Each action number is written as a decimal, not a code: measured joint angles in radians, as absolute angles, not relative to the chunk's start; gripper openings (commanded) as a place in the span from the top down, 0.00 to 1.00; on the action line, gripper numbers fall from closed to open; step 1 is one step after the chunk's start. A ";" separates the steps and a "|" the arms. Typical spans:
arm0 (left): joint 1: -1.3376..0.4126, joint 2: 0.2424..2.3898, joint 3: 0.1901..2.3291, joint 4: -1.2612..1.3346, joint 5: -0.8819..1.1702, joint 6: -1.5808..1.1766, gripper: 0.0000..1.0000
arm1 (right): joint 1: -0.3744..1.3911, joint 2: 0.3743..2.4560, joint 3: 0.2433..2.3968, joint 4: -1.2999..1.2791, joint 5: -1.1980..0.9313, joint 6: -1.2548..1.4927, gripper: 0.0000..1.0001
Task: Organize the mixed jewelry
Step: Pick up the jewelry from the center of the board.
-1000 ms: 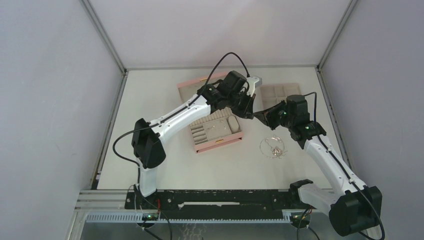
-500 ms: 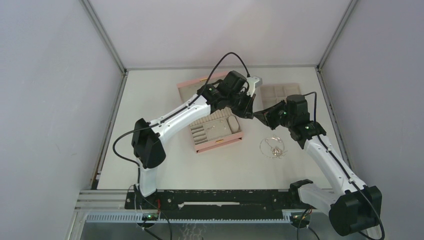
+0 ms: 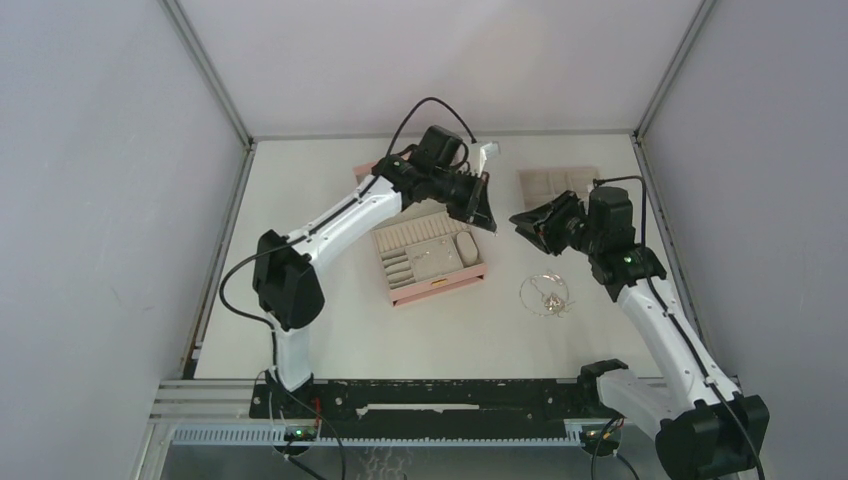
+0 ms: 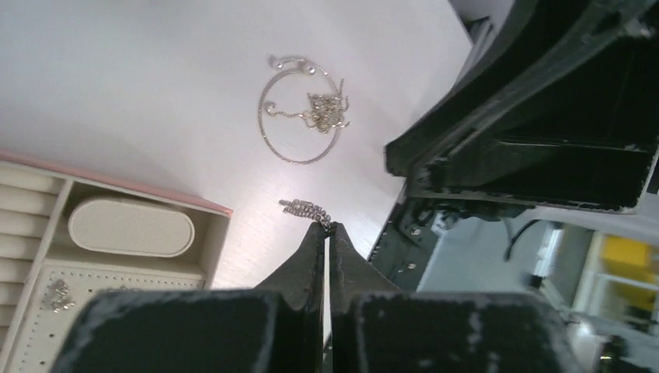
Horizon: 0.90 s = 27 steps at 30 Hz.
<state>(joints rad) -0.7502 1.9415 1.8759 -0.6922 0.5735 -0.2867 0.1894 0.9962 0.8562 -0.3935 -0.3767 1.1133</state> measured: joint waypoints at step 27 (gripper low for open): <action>-0.616 1.681 1.489 -0.250 0.911 -0.986 1.00 | 0.145 0.912 0.862 -0.178 -0.652 0.729 0.62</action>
